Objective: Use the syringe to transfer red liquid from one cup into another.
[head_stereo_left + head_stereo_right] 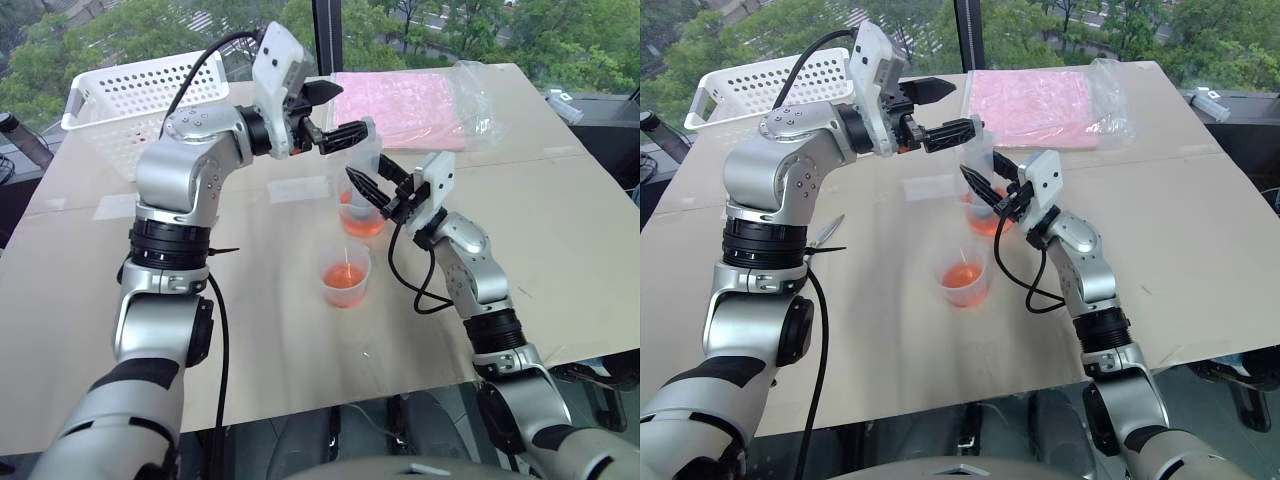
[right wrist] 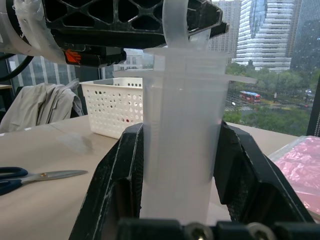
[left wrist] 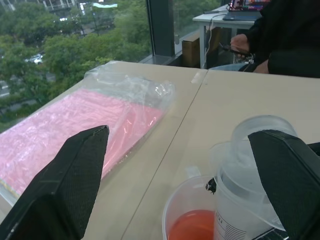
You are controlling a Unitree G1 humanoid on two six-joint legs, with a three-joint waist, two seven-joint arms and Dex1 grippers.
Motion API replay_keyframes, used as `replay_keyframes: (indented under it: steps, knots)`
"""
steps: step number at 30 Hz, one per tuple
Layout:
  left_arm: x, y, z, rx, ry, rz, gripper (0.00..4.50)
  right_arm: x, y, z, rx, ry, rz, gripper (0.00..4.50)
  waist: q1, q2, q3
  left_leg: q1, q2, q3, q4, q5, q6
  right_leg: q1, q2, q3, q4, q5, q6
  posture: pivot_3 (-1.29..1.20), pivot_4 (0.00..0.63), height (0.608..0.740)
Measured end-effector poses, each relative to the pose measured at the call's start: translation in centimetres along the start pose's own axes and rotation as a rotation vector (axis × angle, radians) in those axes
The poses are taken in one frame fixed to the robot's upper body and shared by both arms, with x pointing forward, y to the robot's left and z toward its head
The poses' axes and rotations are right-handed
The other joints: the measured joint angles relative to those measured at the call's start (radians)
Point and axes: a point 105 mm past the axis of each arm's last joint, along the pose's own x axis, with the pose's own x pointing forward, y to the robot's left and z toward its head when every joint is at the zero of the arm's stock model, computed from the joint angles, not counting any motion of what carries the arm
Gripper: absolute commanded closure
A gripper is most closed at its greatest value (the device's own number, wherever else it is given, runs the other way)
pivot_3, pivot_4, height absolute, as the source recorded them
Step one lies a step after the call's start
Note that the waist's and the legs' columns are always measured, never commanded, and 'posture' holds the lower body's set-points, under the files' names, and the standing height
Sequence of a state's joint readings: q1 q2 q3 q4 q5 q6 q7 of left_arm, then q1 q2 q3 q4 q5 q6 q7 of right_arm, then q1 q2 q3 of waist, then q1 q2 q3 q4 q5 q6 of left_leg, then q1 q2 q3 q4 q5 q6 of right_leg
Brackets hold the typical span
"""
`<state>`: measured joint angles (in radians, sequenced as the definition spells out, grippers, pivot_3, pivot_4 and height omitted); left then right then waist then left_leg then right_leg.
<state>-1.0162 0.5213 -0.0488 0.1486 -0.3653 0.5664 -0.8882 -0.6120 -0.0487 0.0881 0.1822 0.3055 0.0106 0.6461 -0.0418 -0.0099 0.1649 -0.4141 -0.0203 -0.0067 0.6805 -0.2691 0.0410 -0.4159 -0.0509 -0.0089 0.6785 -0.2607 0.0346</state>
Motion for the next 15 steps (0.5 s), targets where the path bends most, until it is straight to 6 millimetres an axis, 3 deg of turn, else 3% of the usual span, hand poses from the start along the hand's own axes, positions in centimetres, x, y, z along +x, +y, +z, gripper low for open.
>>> replay_keyframes:
  steps: [7, 15]
  knots:
    - [0.06, -0.69, -0.44, 0.050, -0.007, -0.035, 4.32, 0.54, -0.11, -0.19, -0.007, 0.016, 0.006, 2.98, 0.002, 0.000, 0.000, 0.000, 0.000, 0.000, 0.000, 0.000, 0.000, 0.000, 0.000, 0.000, 0.000, 0.000, 0.000, 0.00, 0.150, 0.740]
    - [0.15, -0.59, -0.50, 0.024, -0.027, -0.038, 4.50, 0.64, -0.33, -0.22, -0.016, 0.022, 0.001, 2.99, 0.001, 0.000, 0.000, 0.000, 0.000, 0.000, 0.000, 0.000, 0.000, 0.000, 0.000, 0.000, 0.000, 0.000, 0.000, 0.00, 0.150, 0.740]
